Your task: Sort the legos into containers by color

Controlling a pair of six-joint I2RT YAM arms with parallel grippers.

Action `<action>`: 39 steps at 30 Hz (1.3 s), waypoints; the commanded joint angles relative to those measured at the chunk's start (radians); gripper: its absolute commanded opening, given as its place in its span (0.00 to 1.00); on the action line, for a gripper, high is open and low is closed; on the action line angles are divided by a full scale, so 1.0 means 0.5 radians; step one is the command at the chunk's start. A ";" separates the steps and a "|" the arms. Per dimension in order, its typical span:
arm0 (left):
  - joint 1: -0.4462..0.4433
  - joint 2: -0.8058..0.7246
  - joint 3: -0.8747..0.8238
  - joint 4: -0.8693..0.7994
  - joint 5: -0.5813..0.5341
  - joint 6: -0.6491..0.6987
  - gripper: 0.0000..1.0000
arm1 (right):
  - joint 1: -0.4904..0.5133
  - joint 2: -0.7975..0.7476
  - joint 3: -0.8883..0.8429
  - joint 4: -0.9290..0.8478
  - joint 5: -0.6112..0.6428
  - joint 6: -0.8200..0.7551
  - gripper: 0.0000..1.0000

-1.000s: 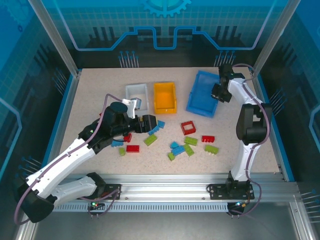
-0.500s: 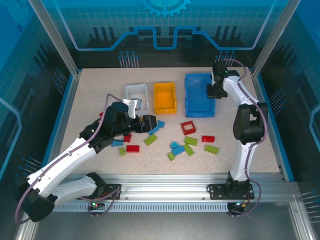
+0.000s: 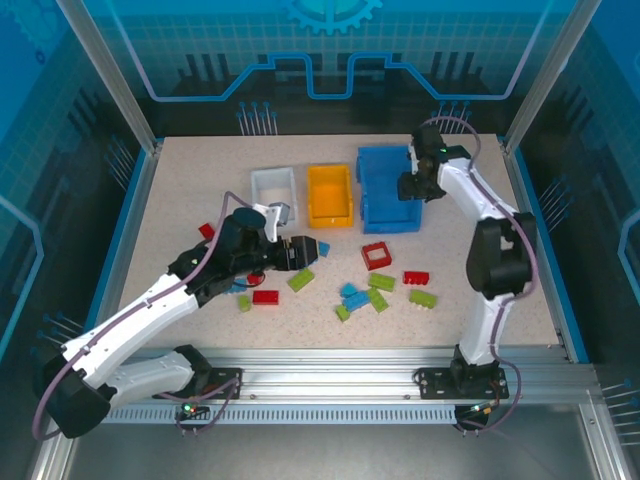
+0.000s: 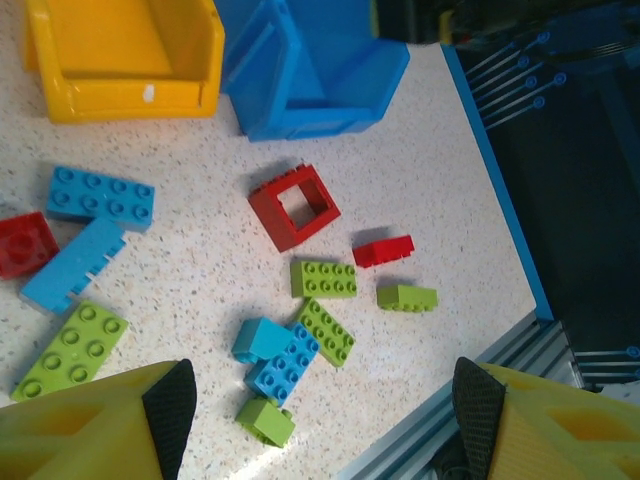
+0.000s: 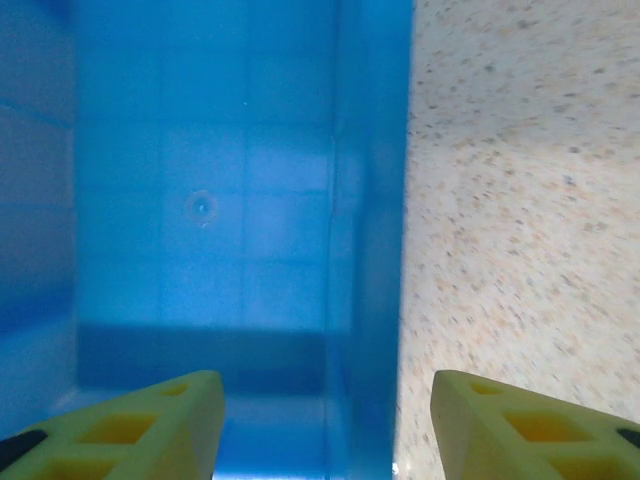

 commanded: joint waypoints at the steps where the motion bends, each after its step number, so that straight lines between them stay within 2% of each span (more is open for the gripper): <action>1: -0.133 -0.014 -0.067 0.127 -0.109 -0.079 0.73 | 0.064 -0.411 -0.228 0.141 -0.028 0.081 0.59; 7: -0.516 -0.001 -0.176 0.342 -0.478 -0.138 0.72 | 0.254 -0.749 -0.879 0.392 -0.238 0.220 0.48; 10: -0.656 0.027 -0.251 0.477 -0.588 -0.180 0.70 | 0.302 -0.723 -1.058 0.458 -0.261 0.243 0.43; 14: -0.800 0.107 -0.287 0.568 -0.696 -0.199 0.70 | 0.324 -0.586 -1.110 0.485 -0.304 0.237 0.39; 25: -0.853 0.136 -0.325 0.582 -0.718 -0.218 0.69 | 0.364 -0.266 -1.057 0.554 -0.314 0.270 0.33; 33: -0.850 0.111 -0.324 0.536 -0.729 -0.192 0.69 | 0.383 -0.226 -1.080 0.586 -0.294 0.307 0.28; 39: -0.851 0.107 -0.319 0.527 -0.731 -0.178 0.69 | 0.415 -0.298 -1.091 0.593 -0.283 0.329 0.31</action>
